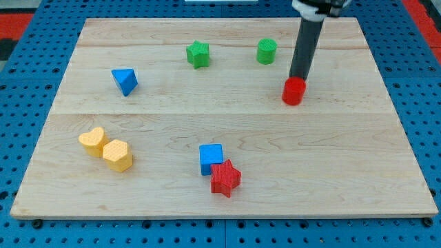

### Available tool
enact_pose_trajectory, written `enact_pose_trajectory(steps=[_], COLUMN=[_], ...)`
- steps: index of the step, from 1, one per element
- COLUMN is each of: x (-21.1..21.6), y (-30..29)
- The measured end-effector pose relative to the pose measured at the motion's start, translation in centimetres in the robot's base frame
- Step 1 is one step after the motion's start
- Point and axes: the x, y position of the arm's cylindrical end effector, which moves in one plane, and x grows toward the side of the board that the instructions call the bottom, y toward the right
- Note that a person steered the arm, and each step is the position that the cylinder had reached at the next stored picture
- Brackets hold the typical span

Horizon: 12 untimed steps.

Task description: Push the red circle into the red star

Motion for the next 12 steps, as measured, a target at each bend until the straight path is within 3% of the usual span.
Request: enact_pose_trajectory(steps=[1,3,5,7,9,10,11,12], x=[3.1,0.5,8.4,6.7,14.0,15.0,10.6,9.1], y=[-1.0,-1.2,-4.6,-6.4,-7.2,-7.4,-7.1,-5.8])
